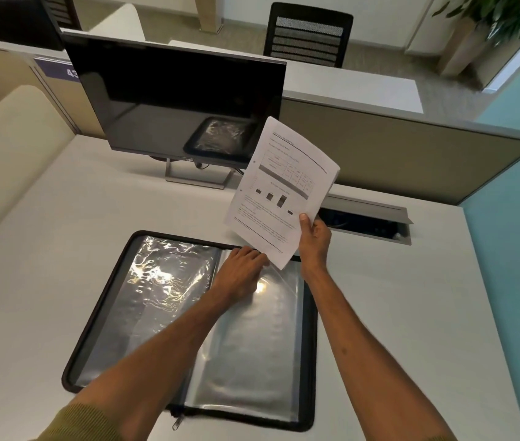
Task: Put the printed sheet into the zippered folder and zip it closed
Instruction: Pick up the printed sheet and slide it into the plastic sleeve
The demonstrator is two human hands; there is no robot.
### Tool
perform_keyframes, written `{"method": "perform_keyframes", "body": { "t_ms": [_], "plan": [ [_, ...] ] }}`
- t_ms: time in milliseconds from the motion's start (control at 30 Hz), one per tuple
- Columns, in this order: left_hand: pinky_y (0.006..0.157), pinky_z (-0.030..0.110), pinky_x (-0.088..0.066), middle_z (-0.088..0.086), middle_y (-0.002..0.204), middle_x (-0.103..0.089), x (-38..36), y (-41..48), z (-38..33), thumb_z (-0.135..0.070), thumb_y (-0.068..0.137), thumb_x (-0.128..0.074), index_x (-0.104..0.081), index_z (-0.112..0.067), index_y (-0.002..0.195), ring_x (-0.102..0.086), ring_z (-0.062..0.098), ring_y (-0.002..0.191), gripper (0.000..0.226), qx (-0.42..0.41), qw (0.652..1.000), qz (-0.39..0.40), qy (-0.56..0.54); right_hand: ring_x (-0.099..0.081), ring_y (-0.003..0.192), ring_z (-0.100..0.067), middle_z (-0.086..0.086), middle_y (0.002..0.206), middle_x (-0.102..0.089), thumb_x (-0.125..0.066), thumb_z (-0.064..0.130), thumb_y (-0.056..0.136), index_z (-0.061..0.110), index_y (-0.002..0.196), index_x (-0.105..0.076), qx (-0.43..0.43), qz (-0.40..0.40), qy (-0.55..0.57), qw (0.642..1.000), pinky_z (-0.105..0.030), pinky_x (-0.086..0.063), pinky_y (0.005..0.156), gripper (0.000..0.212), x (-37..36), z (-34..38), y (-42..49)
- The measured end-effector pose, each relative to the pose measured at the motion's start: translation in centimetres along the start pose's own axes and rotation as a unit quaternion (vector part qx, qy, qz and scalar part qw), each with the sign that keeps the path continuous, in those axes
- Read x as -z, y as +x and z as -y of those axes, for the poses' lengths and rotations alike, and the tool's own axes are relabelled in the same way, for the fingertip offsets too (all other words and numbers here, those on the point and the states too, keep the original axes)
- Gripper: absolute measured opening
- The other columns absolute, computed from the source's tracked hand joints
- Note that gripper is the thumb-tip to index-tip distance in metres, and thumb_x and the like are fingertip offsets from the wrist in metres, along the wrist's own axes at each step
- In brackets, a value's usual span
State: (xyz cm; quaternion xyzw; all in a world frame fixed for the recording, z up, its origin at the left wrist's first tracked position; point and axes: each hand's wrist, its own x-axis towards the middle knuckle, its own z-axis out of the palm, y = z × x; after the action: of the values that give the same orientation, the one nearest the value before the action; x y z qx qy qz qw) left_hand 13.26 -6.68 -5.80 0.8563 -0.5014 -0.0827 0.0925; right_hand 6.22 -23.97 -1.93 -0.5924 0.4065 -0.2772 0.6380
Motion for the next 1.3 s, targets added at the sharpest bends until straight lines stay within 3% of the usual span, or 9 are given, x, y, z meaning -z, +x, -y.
{"method": "perform_keyframes", "body": {
  "t_ms": [200, 367, 667, 800, 867, 1000, 1100, 1167, 1300],
  "plan": [
    [0.112, 0.035, -0.045, -0.005, 0.134, -0.073, 0.7, 0.7, 0.1, -0.033, 0.11, -0.052, -0.07, -0.023, 0.127, -0.059, 0.019, 0.131, 0.026, 0.003, 1.0, -0.006, -0.004, -0.08, 0.093, -0.019, -0.004, 0.117, -0.078, -0.059, 0.032, 0.109, 0.007, 0.127, -0.065, -0.001, -0.001, -0.008, 1.0, -0.036, -0.069, 0.078, 0.031, 1.2, -0.6, 0.2],
    [0.11, 0.035, -0.044, -0.011, 0.134, -0.071, 0.8, 0.4, 0.0, -0.033, 0.11, -0.054, -0.07, -0.028, 0.126, -0.059, 0.017, 0.128, 0.023, -0.028, 1.0, -0.006, -0.008, -0.079, 0.093, -0.015, 0.003, 0.11, -0.077, -0.06, 0.027, 0.109, 0.009, 0.125, -0.067, 0.0, -0.035, 0.052, 0.998, -0.022, -0.065, 0.069, 0.026, 1.3, 0.3, 0.6],
    [0.114, 0.032, -0.041, -0.013, 0.138, -0.068, 0.4, 0.1, -0.2, -0.028, 0.11, -0.051, -0.069, -0.03, 0.131, -0.058, 0.014, 0.131, 0.027, -0.038, 0.999, -0.02, -0.014, -0.081, 0.092, -0.017, -0.005, 0.116, -0.078, -0.058, 0.029, 0.11, 0.006, 0.127, -0.066, 0.012, -0.029, 0.029, 0.999, -0.021, -0.064, 0.066, 0.029, 0.1, 0.3, 0.9],
    [0.114, 0.031, -0.041, -0.011, 0.141, -0.069, 0.3, 0.3, 0.0, -0.029, 0.111, -0.052, -0.069, -0.028, 0.133, -0.06, 0.015, 0.133, 0.027, -0.031, 0.999, -0.029, -0.027, -0.08, 0.087, -0.005, 0.001, 0.112, -0.078, -0.059, 0.026, 0.11, 0.009, 0.127, -0.067, 0.018, -0.014, 0.03, 0.999, -0.018, -0.063, 0.064, 0.026, 0.0, 0.2, 0.6],
    [0.116, 0.032, -0.042, -0.008, 0.142, -0.07, 0.2, 0.4, 0.0, -0.03, 0.112, -0.052, -0.069, -0.026, 0.134, -0.06, 0.017, 0.135, 0.027, -0.018, 0.999, -0.03, -0.037, -0.081, 0.086, -0.007, 0.008, 0.107, -0.077, -0.059, 0.026, 0.11, 0.016, 0.122, -0.068, 0.016, -0.007, 0.027, 0.999, -0.019, -0.064, 0.064, 0.018, -0.1, 0.2, 0.3],
    [0.115, 0.035, -0.045, -0.004, 0.138, -0.072, 0.1, 1.0, -0.1, -0.029, 0.113, -0.052, -0.067, -0.023, 0.129, -0.062, 0.02, 0.13, 0.023, 0.001, 0.998, -0.028, -0.055, -0.08, 0.089, -0.013, -0.001, 0.114, -0.078, -0.059, 0.027, 0.11, 0.01, 0.123, -0.067, 0.01, -0.001, -0.004, 1.0, -0.023, -0.066, 0.068, 0.023, 0.1, -0.2, 0.3],
    [0.112, 0.034, -0.046, -0.005, 0.139, -0.071, 0.1, 1.3, -0.1, -0.028, 0.113, -0.053, -0.067, -0.022, 0.127, -0.062, 0.019, 0.126, 0.021, 0.01, 0.998, -0.029, -0.062, -0.079, 0.091, -0.019, -0.009, 0.119, -0.077, -0.059, 0.028, 0.109, 0.008, 0.117, -0.065, 0.004, 0.009, -0.038, 0.999, -0.037, -0.069, 0.079, 0.023, 0.7, -0.8, 0.4],
    [0.11, 0.035, -0.047, -0.006, 0.139, -0.071, 0.2, 1.5, -0.1, -0.027, 0.113, -0.052, -0.067, -0.023, 0.127, -0.061, 0.019, 0.125, 0.021, 0.006, 0.998, -0.028, -0.06, -0.079, 0.094, -0.022, -0.009, 0.12, -0.077, -0.06, 0.028, 0.109, 0.004, 0.119, -0.065, -0.005, 0.016, -0.043, 0.999, -0.045, -0.068, 0.086, 0.026, 1.1, -1.0, 0.5],
    [0.112, 0.034, -0.044, -0.007, 0.141, -0.07, 0.2, 1.9, 0.0, -0.03, 0.112, -0.053, -0.066, -0.023, 0.128, -0.059, 0.018, 0.13, 0.022, -0.001, 0.998, -0.019, -0.057, -0.078, 0.096, -0.02, -0.006, 0.123, -0.077, -0.061, 0.027, 0.108, 0.004, 0.126, -0.065, -0.009, 0.032, -0.058, 0.998, -0.048, -0.068, 0.089, 0.029, 1.8, -0.9, 0.6]
  ]
}}
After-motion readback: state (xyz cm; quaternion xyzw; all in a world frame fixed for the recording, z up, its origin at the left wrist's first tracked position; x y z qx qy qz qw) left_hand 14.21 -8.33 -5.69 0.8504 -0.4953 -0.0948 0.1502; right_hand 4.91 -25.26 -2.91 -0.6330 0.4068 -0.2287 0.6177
